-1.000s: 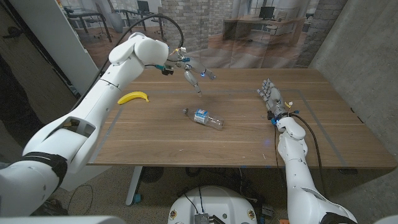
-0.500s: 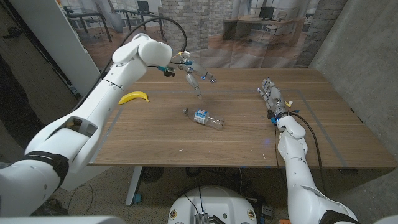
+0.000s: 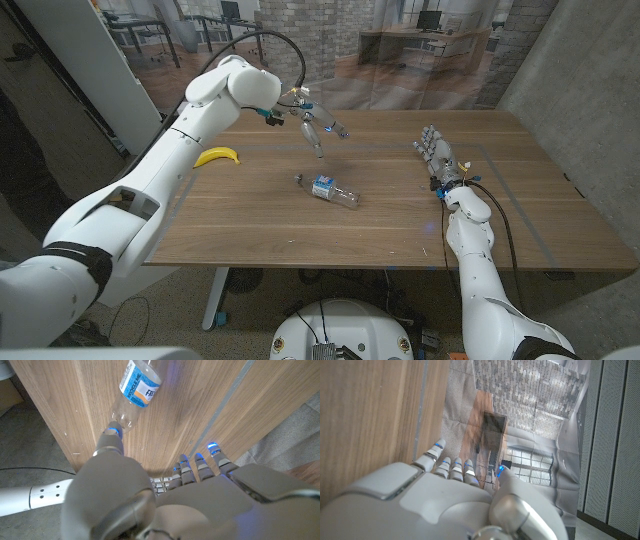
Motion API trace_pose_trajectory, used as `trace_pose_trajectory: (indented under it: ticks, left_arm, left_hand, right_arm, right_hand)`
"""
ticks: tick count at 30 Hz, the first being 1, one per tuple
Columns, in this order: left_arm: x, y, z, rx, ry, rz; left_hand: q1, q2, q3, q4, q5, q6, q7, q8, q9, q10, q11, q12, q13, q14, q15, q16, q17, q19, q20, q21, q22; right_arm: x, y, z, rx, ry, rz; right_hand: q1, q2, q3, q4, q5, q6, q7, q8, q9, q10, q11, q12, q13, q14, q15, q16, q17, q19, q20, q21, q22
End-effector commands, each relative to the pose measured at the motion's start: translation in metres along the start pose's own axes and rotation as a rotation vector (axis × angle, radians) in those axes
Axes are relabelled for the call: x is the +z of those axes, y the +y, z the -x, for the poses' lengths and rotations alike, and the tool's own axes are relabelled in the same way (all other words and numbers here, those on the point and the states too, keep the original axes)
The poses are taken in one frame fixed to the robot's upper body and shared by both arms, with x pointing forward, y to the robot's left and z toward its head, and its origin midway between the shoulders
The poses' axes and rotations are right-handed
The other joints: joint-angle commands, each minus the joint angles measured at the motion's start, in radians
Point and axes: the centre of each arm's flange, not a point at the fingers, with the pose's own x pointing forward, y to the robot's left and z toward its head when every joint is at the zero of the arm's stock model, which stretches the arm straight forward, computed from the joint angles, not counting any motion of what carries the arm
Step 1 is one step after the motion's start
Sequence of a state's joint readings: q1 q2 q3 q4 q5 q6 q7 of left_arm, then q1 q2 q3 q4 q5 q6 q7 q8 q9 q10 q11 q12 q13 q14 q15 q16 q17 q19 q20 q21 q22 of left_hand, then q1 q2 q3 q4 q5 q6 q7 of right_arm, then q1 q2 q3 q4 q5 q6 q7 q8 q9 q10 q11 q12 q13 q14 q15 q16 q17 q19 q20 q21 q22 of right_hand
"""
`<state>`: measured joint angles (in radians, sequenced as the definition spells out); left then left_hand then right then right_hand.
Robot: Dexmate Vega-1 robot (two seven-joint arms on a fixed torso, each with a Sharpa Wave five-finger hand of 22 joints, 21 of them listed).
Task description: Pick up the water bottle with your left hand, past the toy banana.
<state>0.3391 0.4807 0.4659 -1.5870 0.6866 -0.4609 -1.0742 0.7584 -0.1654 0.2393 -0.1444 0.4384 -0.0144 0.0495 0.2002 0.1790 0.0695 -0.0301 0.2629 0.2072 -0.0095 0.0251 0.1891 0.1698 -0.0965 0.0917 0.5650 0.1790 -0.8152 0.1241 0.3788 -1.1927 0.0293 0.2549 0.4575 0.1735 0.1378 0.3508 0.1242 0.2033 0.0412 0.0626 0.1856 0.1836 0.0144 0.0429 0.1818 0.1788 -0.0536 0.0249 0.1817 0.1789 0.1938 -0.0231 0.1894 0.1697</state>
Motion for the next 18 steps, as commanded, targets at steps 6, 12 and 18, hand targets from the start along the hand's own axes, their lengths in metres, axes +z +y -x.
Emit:
trace_pose_trajectory:
  ticks: [6,12,18]
  left_arm:
    - [0.0116,-0.0057,-0.0054,-0.026,0.012,-0.056]
    - [0.0155,-0.0060,-0.0058,-0.033,0.015,-0.073]
    - [0.0181,-0.0070,-0.0064,-0.042,0.018,-0.086]
  left_hand:
    - [0.017,0.006,-0.020,0.004,0.011,0.024,-0.001,0.010,0.006,0.016,0.000,0.005,0.006,0.023,0.014,0.012,0.006,0.010,0.026,-0.007,0.006]
    - [0.022,0.014,-0.026,0.007,0.014,0.041,-0.008,0.014,0.008,0.021,0.002,0.007,0.009,0.030,0.019,0.014,0.009,0.016,0.039,-0.008,0.008]
    - [0.025,0.046,-0.028,0.020,0.010,0.057,-0.014,0.016,0.010,0.029,0.002,0.010,0.015,0.062,0.004,0.029,0.019,0.017,0.032,-0.012,0.011]
  right_arm:
    - [0.0006,-0.0009,0.0060,-0.009,-0.004,-0.003]
    - [-0.0006,-0.0004,0.0071,-0.009,-0.005,-0.006]
    - [-0.0006,0.0000,0.0075,-0.009,-0.007,-0.007]
  right_hand:
    - [-0.009,-0.005,0.006,-0.002,0.002,0.007,0.002,0.008,0.003,0.004,0.005,0.009,0.004,0.005,0.000,0.008,0.003,0.009,-0.001,0.008,0.003]
    - [-0.011,-0.006,0.006,-0.001,0.002,0.007,0.002,0.007,0.003,0.004,0.005,0.009,0.004,0.005,0.000,0.008,0.003,0.009,-0.001,0.008,0.003]
    - [-0.012,-0.006,0.006,-0.001,0.002,0.007,0.002,0.007,0.003,0.005,0.005,0.009,0.004,0.005,0.000,0.008,0.004,0.010,-0.001,0.008,0.003]
